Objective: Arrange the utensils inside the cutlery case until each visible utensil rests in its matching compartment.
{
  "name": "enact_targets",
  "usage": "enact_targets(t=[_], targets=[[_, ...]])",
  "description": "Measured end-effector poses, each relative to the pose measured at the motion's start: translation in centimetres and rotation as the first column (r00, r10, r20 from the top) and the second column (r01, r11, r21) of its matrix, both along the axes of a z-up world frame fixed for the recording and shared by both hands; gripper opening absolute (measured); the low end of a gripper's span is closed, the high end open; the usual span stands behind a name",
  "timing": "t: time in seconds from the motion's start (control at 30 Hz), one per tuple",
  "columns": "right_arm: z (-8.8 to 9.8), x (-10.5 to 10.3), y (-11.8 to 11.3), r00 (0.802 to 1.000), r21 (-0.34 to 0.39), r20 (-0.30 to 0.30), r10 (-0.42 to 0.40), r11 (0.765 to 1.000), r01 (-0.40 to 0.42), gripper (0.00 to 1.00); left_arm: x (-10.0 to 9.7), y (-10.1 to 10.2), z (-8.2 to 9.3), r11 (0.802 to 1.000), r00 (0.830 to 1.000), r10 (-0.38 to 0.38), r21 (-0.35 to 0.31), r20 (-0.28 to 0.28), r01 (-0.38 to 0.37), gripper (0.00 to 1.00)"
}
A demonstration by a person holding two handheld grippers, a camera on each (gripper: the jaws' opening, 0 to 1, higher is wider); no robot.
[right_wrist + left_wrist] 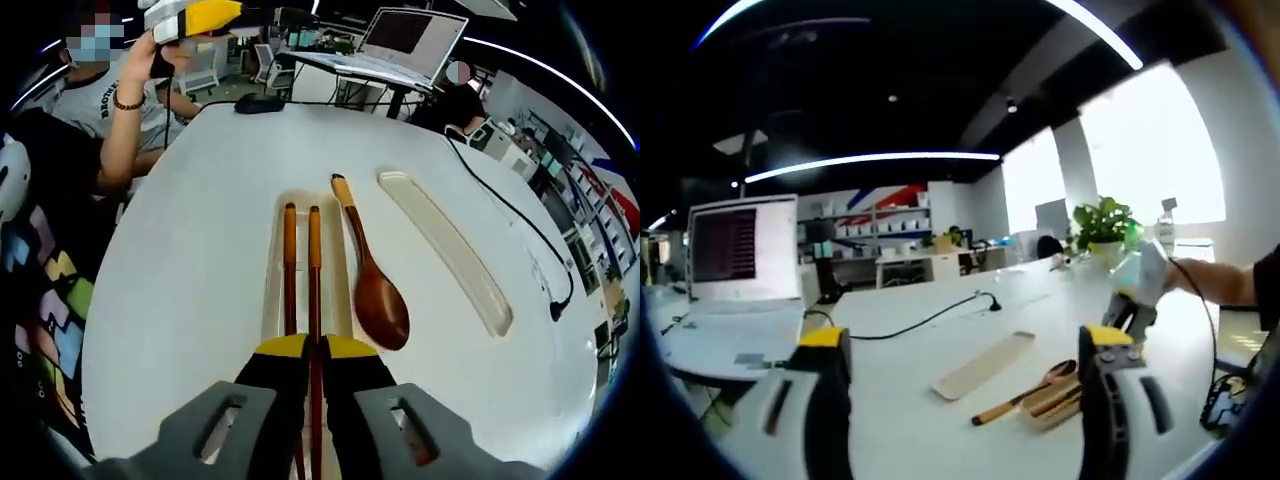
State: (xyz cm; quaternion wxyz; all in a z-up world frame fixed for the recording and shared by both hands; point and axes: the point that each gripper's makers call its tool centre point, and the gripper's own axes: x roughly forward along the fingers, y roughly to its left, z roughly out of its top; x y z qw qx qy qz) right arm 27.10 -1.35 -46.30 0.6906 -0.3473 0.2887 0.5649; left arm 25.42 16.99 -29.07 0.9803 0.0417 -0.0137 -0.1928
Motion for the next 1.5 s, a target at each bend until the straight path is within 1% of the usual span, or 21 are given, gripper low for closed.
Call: enact_targets(t=[0.2,0.27,0.33,0.5,0.67,0.73,0.93,1.0,1.1,1.27,1.37,1.5], targets=[[0.0,-0.2,0.2,1.0,0.009,-0.023,0.017,1.0,-0.017,0.03,0.1,-0.5,-0.4,1.0,1.0,-0.006,0.009,-0.008,0.006,1.0],[0.1,-0.2,0.4,0.999,0.028,-0.035,0.013,1.0,-0.012,0.04,0.1,-0.7,-0.5,1.0,1.0,-0.016,0.011,-0.012,0.016,1.0],[0.4,-0.3,0.6,0.999,0.047,-0.032,0.027,0.999,-0.025,0.07,0.1,-0.9,-0.5,1.0,1.0,-0.024,0.007,-0.013,0.024,1.0],[1.7,-0.4,0.7,0.998,0.067,-0.044,0.034,0.997,-0.031,0.16,0.1,-0.8,-0.6,1.0,1.0,-0.022,0.014,-0.014,0.022,1.0],[3.6,-0.1,1.1,0.999,0.116,-0.026,0.026,0.993,-0.023,0.17,0.1,-0.7,-0.5,1.0,1.0,-0.018,0.012,-0.012,0.018,1.0],[4.1,0.2,1.2,0.999,0.123,-0.024,0.024,0.992,-0.021,0.17,0.2,-0.7,-0.6,1.0,1.0,-0.017,0.013,-0.014,0.017,1.0],[5.1,1.8,1.8,1.0,0.091,-0.001,0.014,0.996,-0.013,0.17,0.2,-1.0,-0.7,0.999,1.0,-0.02,0.024,-0.015,0.021,1.0],[5.2,2.6,2.1,1.0,0.086,-0.014,-0.005,0.996,0.006,0.18,0.2,-1.1,-0.7,0.999,1.0,-0.025,0.025,-0.016,0.025,1.0],[5.2,3.4,2.6,1.0,0.085,-0.025,-0.012,0.996,0.014,0.18,0.2,-1.0,-0.7,0.999,1.0,-0.022,0.027,-0.016,0.023,1.0],[4.8,4.3,3.4,0.999,0.065,-0.026,-0.023,0.998,0.025,0.18,0.1,-1.0,-0.5,0.999,1.0,-0.023,0.027,-0.011,0.024,1.0],[4.2,4.7,4.1,0.998,0.071,-0.052,-0.03,0.997,0.034,0.18,0.2,-1.0,-0.5,0.999,1.0,-0.023,0.025,-0.011,0.023,0.99],[3.3,5.5,4.5,0.997,0.051,-0.07,-0.043,0.998,0.047,0.18,0.2,-0.9,-0.6,0.999,1.0,-0.023,0.023,-0.014,0.023,0.99]])
